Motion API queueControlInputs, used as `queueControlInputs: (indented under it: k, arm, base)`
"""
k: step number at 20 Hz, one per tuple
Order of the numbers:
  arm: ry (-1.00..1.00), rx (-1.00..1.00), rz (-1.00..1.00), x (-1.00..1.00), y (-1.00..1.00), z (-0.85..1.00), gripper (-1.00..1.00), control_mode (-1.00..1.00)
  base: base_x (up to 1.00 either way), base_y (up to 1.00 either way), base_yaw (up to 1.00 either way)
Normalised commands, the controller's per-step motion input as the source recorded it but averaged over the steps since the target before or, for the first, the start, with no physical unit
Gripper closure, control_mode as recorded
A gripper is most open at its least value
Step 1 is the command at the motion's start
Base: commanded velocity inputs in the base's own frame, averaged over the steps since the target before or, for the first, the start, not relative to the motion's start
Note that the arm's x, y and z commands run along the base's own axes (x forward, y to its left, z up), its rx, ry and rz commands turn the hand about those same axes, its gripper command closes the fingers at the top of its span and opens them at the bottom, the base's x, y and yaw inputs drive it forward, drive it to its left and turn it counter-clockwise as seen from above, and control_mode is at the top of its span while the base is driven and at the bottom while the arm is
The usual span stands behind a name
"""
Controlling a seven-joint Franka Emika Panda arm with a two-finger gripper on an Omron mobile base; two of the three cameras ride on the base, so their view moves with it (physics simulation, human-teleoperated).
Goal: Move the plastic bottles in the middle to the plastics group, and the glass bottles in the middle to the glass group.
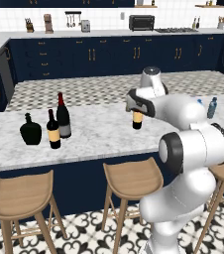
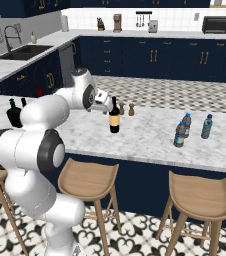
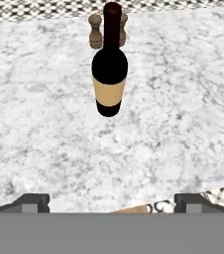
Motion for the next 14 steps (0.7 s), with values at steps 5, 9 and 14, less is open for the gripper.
queueControlInputs:
  k: [5,9,14]
  arm:
    - [0.00,0.00,0.25,0.25,-0.42,0.00,-1.00,-1.00]
    - [0.00,0.00,0.24,0.31,-0.26,-0.02,-1.00,-1.00]
    - [-0.01,0.00,0.17,0.44,0.00,-0.04,-1.00,-1.00]
  base:
    - [0.00,0.00,0.00]
    - [0.00,0.00,0.00]
    - [0.00,0.00,0.00]
